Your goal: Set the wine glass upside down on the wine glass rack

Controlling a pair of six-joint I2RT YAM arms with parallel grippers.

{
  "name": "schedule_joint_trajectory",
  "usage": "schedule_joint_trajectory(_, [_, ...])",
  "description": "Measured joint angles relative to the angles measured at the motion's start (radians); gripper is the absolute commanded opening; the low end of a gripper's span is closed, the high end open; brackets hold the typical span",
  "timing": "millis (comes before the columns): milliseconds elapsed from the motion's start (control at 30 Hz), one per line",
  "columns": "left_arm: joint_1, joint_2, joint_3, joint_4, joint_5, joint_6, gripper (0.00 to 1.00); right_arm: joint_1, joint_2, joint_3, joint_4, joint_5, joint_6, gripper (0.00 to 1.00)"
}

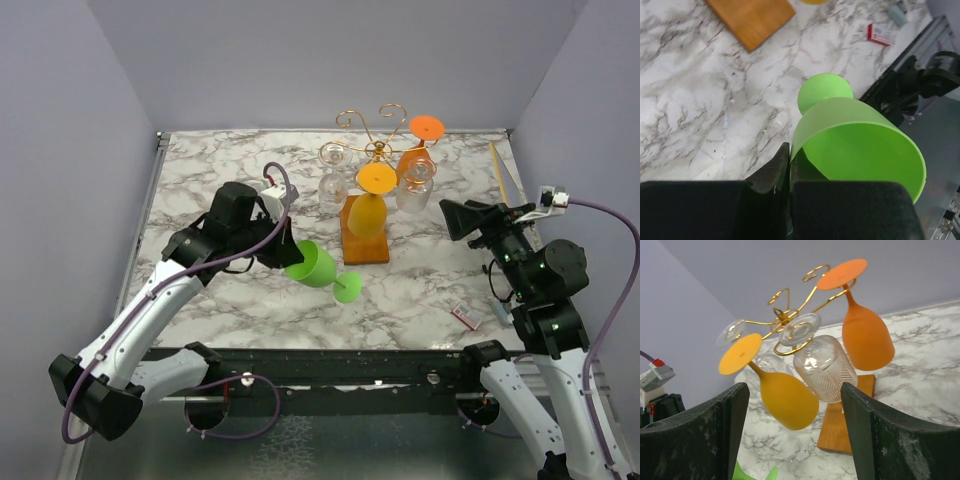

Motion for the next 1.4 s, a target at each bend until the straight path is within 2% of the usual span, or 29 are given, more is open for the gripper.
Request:
schedule_joint_trajectory(267, [0.000,-0.039,0.099,0.175,0.174,-0.043,0.00,0.000,-0.005,0.067,0.016,-0.114,0.061,0.84])
schedule_joint_trajectory(467, [0.000,-0.039,0.211,0.404,0.201,-0.145,0.00,0.000,0.018,0.187,0.019,-0.147,0.130,0.87])
schedule_joint_trajectory(700, [-0.005,-0.044,0.211,0.756,-0.053,-0.306,0.00,0.000,0.065,0.240,0.072,-0.149,0.228,0.86])
schedule_joint_trajectory(867, [-0.005,0.034,0.205,0.986,-0.168,-0.356,0.00,0.000,0.119,0.241,0.111,-0.170,0.313,0.87])
schedule_joint_trajectory(1233, [-0.014,0.230,0.257,1.204,-0.241,-0.418,0.00,0.000,0.232,0.241,0.305,-0.202,0.505,0.85])
schedule_joint_trajectory(1400, [-0.093,0.296,0.322,1.249,-0.324,-0.370,0.00,0.000,0.324,0.271,0.388,-0.172,0.546,0.85])
